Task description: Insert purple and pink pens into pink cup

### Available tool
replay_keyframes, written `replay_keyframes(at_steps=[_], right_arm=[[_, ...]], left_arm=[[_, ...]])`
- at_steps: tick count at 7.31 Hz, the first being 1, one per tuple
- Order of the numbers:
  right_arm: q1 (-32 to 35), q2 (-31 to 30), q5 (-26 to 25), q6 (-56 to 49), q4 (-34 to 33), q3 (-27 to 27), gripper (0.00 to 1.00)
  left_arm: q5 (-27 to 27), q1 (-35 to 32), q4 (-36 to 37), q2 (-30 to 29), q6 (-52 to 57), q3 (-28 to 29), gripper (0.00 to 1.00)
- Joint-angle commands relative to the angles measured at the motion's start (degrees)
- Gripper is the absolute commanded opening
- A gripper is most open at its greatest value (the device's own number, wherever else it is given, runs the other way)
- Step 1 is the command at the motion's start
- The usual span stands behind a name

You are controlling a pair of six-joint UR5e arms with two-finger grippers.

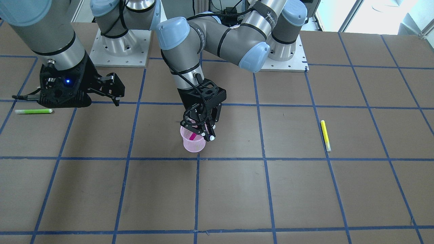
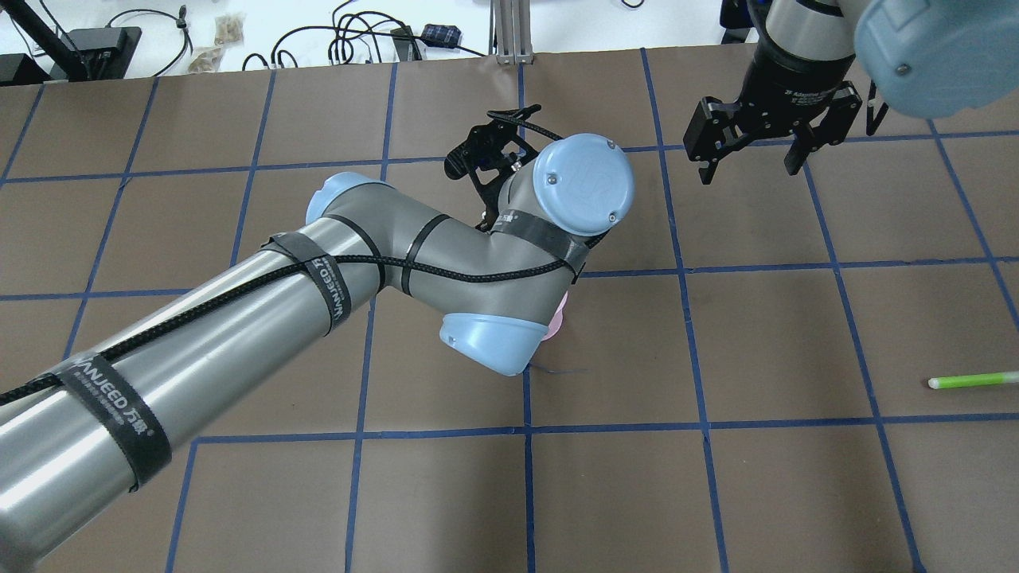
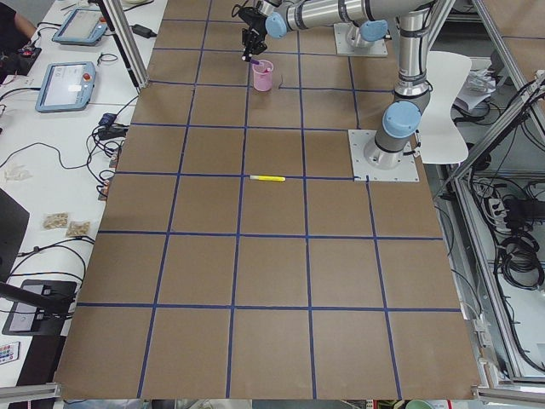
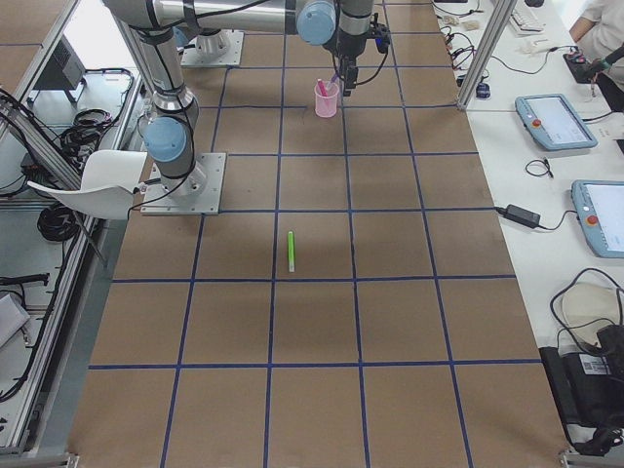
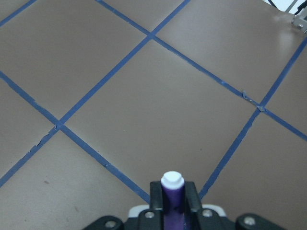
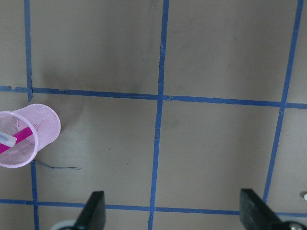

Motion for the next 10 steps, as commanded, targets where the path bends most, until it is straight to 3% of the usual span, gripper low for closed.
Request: replay_keyframes(at_steps=[1, 3, 5, 7, 8, 9, 10], right_arm=[[-0.02, 0.31, -0.69, -0.08, 0.09, 0.04, 1.0], [-0.02, 0.31, -0.78, -0.08, 0.0, 0.04, 1.0], [-0.02, -0.21, -0.09, -0.17, 0.18, -0.05, 1.0], [-0.55, -0.13, 0.18, -2.43, -0.52, -0.4, 1.0], [-1.07, -0.22, 0.27, -2.54, -0.79, -0.32, 1.0], [-1.08, -0.22, 0.36, -2.45, -0.79, -0.23, 1.0], [-1.08, -0.22, 0.36, -2.37, -0.79, -0.06, 1.0]], left_arm=[[1.26, -0.72, 0.97, -0.73, -0.73, 0.01, 0.0], [1.62, -1.33, 0.97, -1.61, -0.81, 0.01, 0.25], [1.62, -2.91, 0.97, -2.14, -0.99, -0.08, 0.36], [1.0, -3.71, 0.54, -2.32, -0.99, -0.08, 0.85], [1.35, -3.88, 0.19, -1.8, -0.03, -0.08, 1.0], [1.01, -3.62, -1.03, -0.05, 3.02, 0.19, 1.0], [-0.74, -2.66, -3.31, 1.27, 14.01, 1.23, 1.0]])
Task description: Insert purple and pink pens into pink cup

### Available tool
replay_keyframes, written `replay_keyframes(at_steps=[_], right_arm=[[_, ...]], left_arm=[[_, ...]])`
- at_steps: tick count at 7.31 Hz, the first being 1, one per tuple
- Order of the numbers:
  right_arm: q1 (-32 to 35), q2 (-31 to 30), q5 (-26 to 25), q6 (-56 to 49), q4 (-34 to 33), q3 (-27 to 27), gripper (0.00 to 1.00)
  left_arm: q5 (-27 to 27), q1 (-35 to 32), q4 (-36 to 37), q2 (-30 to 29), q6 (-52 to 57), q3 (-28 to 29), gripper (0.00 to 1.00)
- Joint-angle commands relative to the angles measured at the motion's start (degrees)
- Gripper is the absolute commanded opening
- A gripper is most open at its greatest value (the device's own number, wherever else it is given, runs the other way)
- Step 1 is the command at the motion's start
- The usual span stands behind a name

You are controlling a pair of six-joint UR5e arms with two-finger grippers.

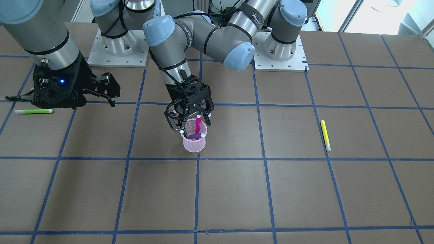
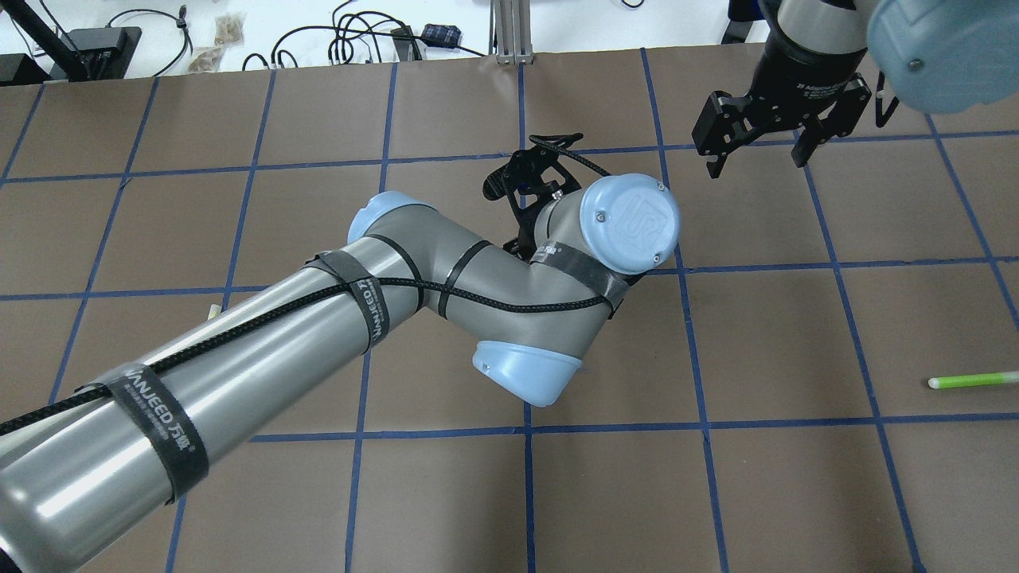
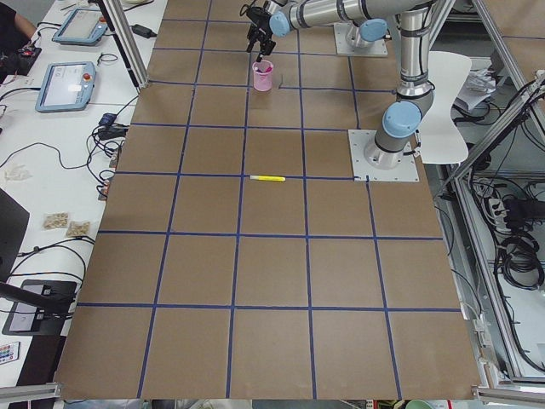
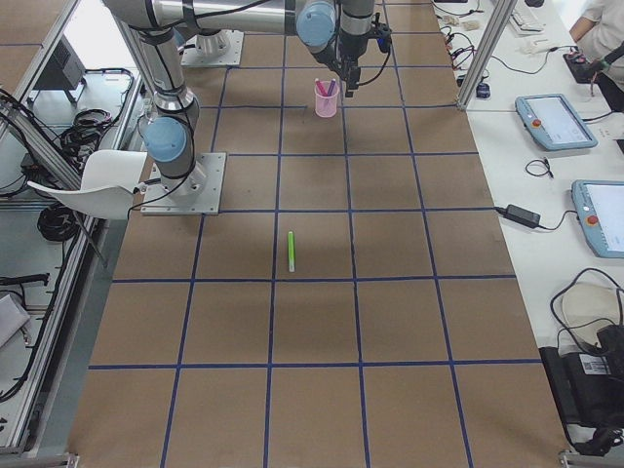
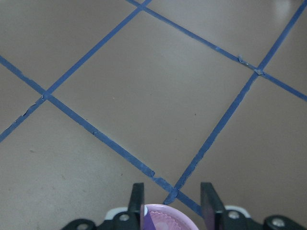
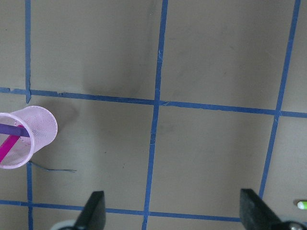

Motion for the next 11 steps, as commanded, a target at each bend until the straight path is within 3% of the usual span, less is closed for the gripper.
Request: replay_keyframes(at_steps=[1, 3, 6, 9, 11], right_arm=[[-0.08, -0.02, 0.05, 0.0, -0.06, 0.16, 1.0], [-0.17, -0.02, 0.14, 0.0, -0.14, 0.25, 1.0], [0.18, -0.1, 0.49, 0.61, -0.93, -0.27, 1.0], [0.62, -0.71, 1.99, 0.88, -0.85, -2.37, 1.0], [0.71, -0.8, 1.81, 3.92, 1.86, -5.54, 1.0]], left_arm=[[-6.35, 3.89, -2.6, 3.12, 16.41, 1.31, 1.0], [-18.39, 13.28, -4.96, 5.84, 35.09, 1.4, 1.0], [-30.09, 26.91, -12.15, 8.83, 52.98, 1.57, 1.0], [-30.56, 34.15, -28.32, 14.45, 72.25, 2.63, 1.0], [-30.04, 35.12, -32.12, 18.05, 78.33, 2.54, 1.0]])
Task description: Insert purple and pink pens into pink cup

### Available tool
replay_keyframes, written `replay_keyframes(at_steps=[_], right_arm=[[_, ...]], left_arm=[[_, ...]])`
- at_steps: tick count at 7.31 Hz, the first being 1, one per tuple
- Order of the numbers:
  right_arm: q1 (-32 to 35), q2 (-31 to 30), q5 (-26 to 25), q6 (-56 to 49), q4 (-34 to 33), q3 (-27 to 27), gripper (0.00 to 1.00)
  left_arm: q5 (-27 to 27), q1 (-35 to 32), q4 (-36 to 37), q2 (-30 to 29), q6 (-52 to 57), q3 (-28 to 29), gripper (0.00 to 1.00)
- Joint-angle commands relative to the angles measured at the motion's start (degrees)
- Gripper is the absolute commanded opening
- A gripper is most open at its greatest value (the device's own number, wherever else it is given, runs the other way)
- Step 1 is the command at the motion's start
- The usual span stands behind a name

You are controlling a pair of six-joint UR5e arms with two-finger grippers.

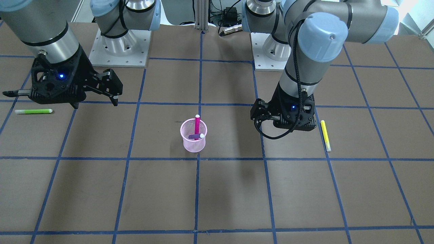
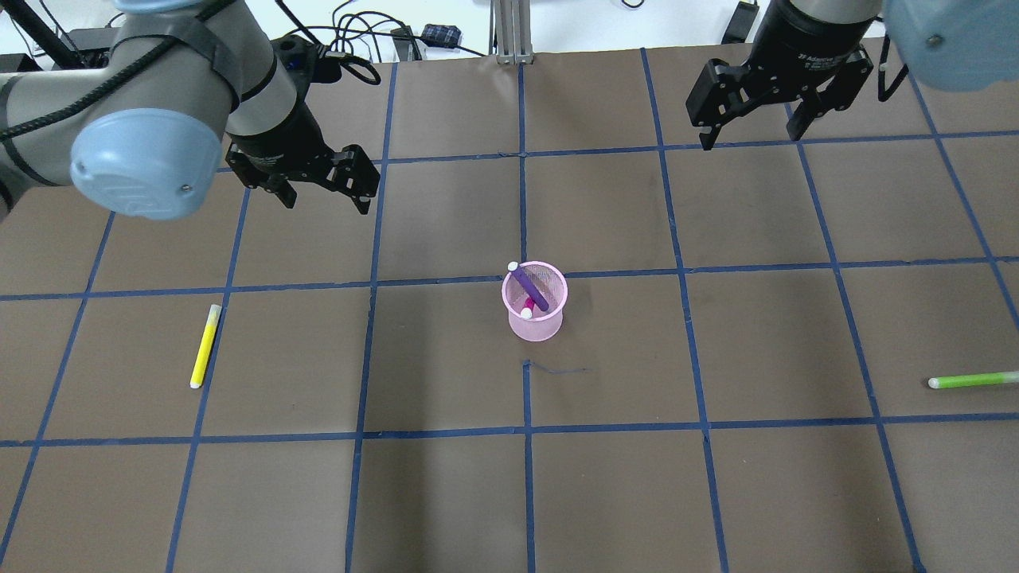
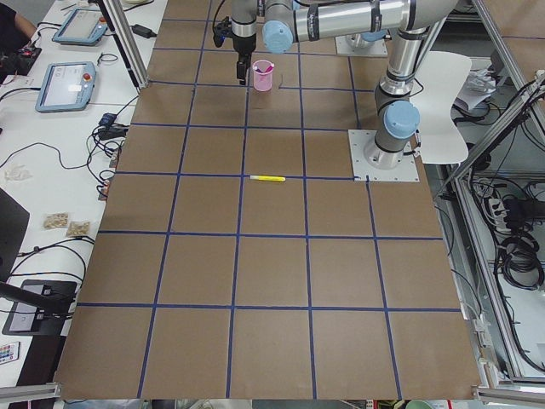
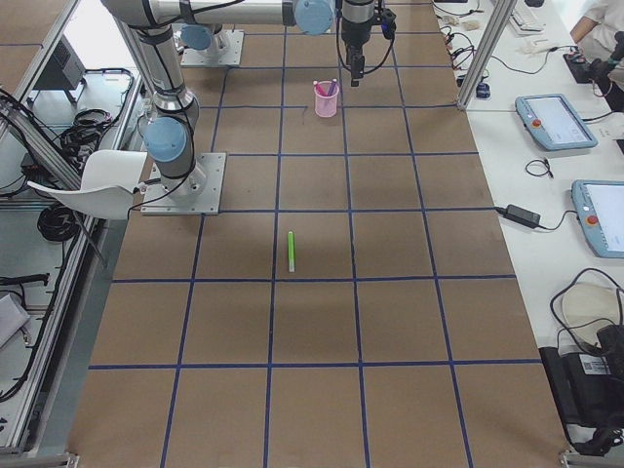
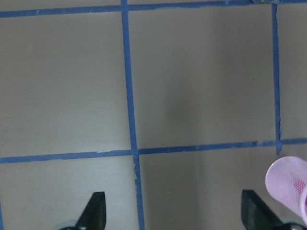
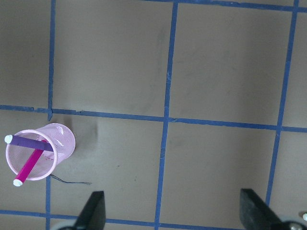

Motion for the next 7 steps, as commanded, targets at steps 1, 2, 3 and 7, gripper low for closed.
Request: replay_keyframes(at_steps=[1, 2, 3, 7], right_arm=[[0.12, -1.66, -0.86, 4.5, 2.09, -1.87, 1.0], [0.12, -3.59, -0.78, 4.52, 2.27, -0.65, 1.0], [0.2, -3.79, 0.18, 4.87, 1.4, 0.75, 1.0], [-0.15, -3.09, 0.02, 4.87, 1.39, 1.82, 1.0]], left_arm=[[0.56, 1.75, -6.16, 4.54, 4.68, 0.42, 1.0], [0.47, 4.63, -11.32, 6.3, 5.81, 0.77, 1.0], [0.39, 6.75, -13.37, 7.36, 7.3, 0.43, 1.0], [0.56, 6.77, -14.27, 8.16, 6.53, -0.01, 1.0]])
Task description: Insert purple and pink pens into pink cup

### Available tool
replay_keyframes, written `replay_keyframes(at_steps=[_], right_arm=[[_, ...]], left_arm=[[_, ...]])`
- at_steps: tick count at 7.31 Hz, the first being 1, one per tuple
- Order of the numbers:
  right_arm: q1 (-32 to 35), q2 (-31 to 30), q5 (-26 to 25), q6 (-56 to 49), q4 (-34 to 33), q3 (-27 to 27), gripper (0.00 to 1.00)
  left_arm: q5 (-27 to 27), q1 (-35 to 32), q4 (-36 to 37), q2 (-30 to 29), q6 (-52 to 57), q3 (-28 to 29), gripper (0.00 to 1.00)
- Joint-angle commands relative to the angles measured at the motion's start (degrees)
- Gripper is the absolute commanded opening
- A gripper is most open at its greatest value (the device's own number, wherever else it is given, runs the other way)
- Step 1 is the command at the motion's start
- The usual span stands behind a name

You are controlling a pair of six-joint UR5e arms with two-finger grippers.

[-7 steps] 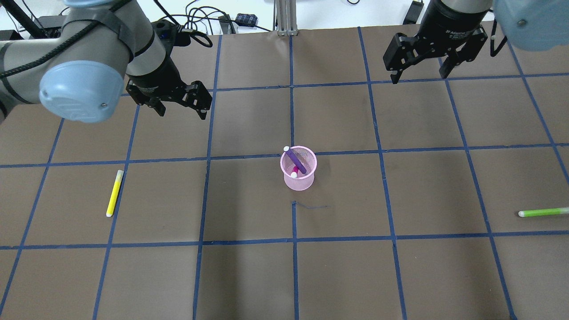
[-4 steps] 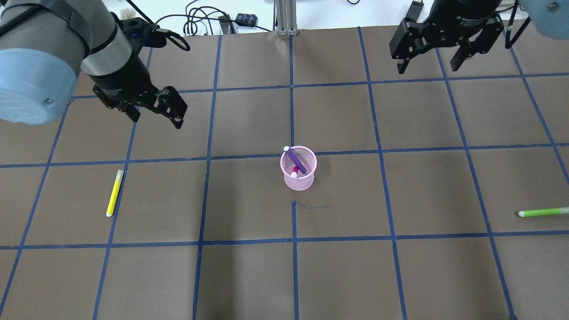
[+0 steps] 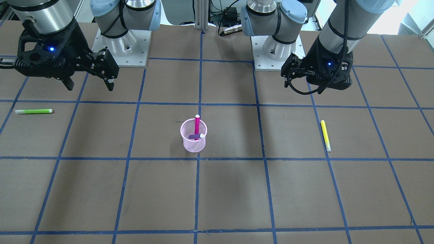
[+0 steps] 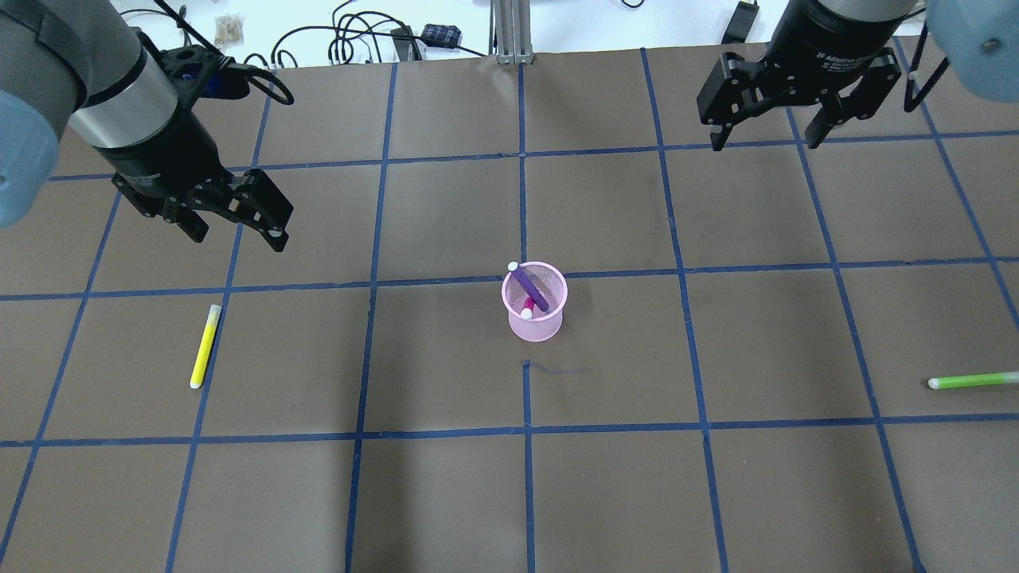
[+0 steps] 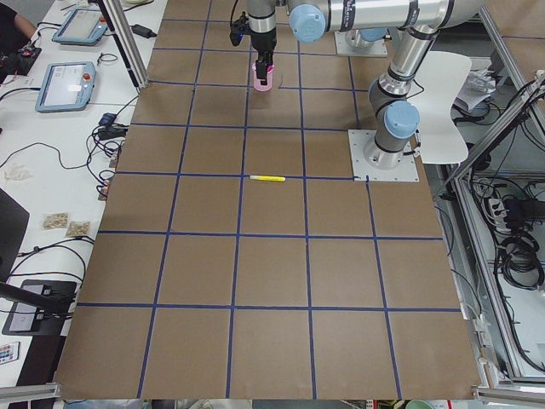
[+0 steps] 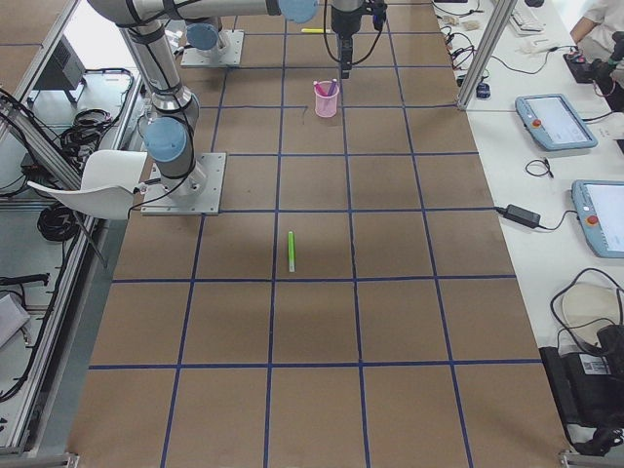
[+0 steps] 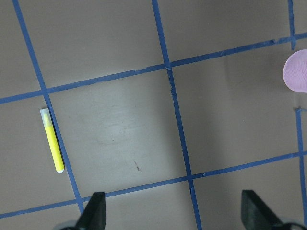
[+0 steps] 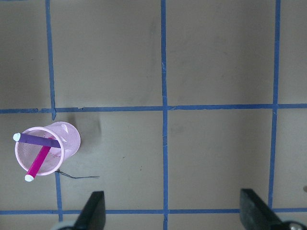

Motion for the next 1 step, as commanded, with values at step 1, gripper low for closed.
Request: replay_keyframes(at_steps=[1], right_arm=[[0.12, 0.01, 0.23, 0.23, -0.02, 0.48, 1.0]], left_arm=[[0.01, -0.05, -0.19, 0.14, -0.09, -0.15, 1.0]])
